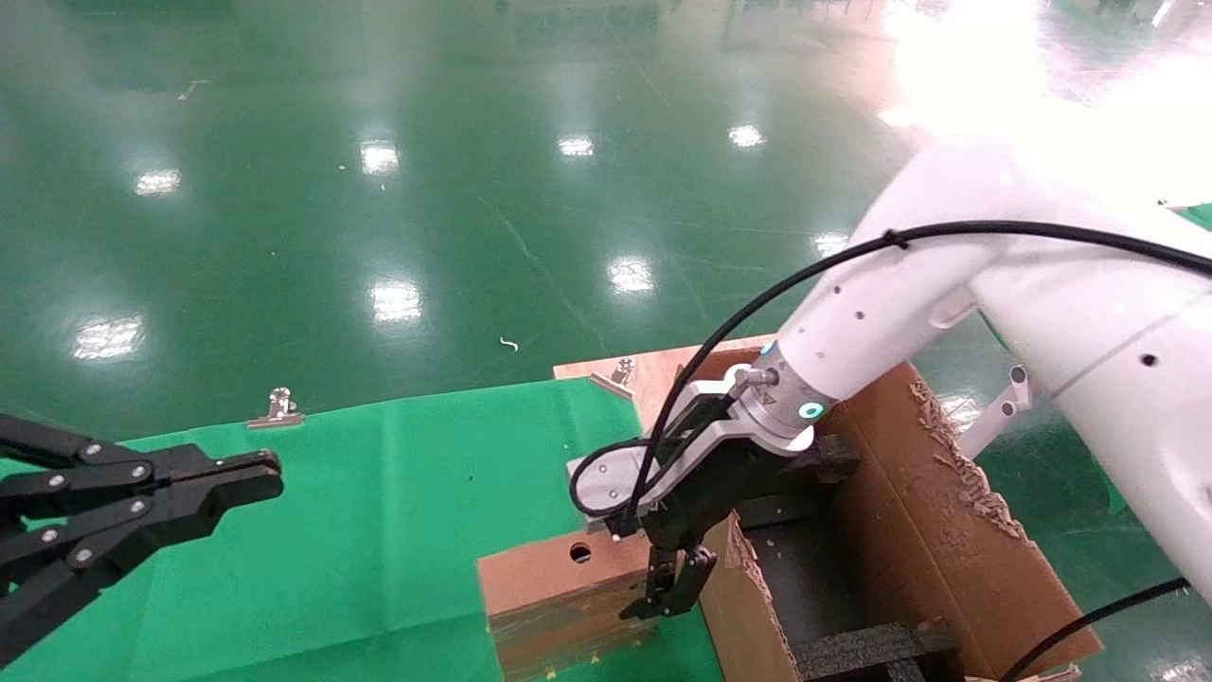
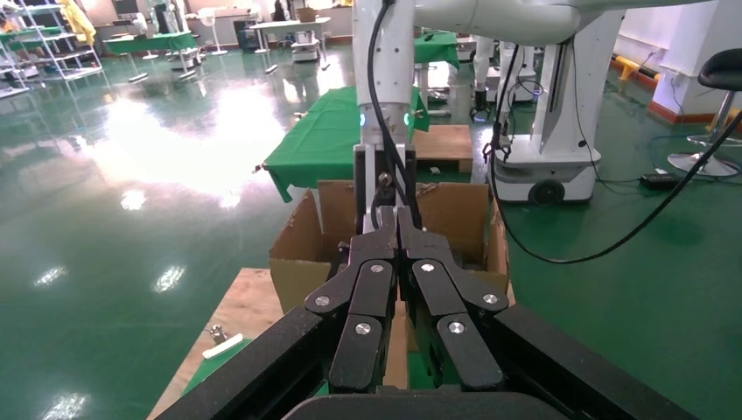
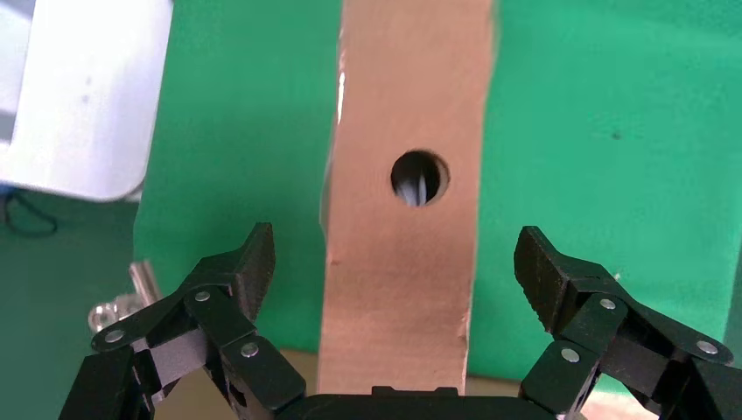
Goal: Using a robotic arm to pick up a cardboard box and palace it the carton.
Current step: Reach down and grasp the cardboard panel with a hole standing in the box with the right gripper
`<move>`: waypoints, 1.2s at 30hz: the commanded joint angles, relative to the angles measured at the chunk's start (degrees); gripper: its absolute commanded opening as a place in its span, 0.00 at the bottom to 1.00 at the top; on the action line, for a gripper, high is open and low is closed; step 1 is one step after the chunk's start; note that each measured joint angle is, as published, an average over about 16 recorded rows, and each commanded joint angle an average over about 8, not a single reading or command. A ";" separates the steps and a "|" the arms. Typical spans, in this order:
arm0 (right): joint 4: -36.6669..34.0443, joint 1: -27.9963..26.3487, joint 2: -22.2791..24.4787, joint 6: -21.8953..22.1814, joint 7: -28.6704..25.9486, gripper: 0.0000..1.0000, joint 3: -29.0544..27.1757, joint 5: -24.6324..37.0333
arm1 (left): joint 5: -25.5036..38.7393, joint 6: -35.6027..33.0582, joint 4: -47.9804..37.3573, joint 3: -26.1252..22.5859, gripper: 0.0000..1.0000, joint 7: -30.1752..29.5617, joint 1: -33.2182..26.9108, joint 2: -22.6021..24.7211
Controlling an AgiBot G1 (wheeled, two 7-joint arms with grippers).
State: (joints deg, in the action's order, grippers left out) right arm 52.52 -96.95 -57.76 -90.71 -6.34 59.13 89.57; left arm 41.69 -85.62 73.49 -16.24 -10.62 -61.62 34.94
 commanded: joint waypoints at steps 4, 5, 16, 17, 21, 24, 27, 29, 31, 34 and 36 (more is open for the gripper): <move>-2.50 -1.78 -2.01 0.08 1.72 0.48 3.62 0.33 | -0.01 0.01 0.00 -0.01 1.00 0.01 0.00 -0.01; -2.90 -1.99 -2.22 0.10 1.92 0.35 4.03 0.24 | -0.01 0.01 -0.01 -0.01 1.00 0.01 0.00 -0.01; -3.61 -2.36 -2.51 0.19 2.25 0.00 4.64 -0.09 | -0.03 0.02 -0.02 -0.02 1.00 0.02 0.01 -0.02; -3.54 -2.31 -2.48 0.19 2.23 0.00 4.57 -0.09 | -0.03 0.02 -0.02 -0.02 1.00 0.02 0.01 -0.02; -3.33 -2.15 -2.36 0.18 2.14 0.00 4.33 -0.09 | -0.03 0.02 -0.02 -0.02 1.00 0.02 0.01 -0.02; -3.21 -2.06 -2.30 0.17 2.08 0.00 4.20 -0.09 | -0.03 0.02 -0.02 -0.02 1.00 0.02 0.01 -0.02; -3.11 -1.99 -2.25 0.16 2.04 0.00 4.09 -0.09 | -0.03 0.02 -0.02 -0.02 1.00 0.02 0.01 -0.02; -3.06 -1.96 -2.22 0.15 2.01 0.00 4.03 -0.09 | -0.03 0.02 -0.02 -0.02 1.00 0.02 0.01 -0.02; -3.02 -1.92 -2.19 0.15 1.99 0.00 3.99 -0.09 | -0.03 0.02 -0.02 -0.02 1.00 0.02 0.01 -0.02; -2.96 -1.89 -2.17 0.14 1.96 0.00 3.93 -0.09 | -0.03 0.02 -0.01 -0.02 1.00 0.02 0.01 -0.02; -2.93 -1.86 -2.16 0.14 1.94 0.00 3.90 -0.08 | -0.03 0.02 -0.01 -0.02 1.00 0.02 0.01 -0.02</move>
State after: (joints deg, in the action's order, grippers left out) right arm 49.57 -98.82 -59.92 -90.58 -4.39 63.04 89.50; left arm 41.66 -85.59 73.47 -16.26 -10.61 -61.61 34.93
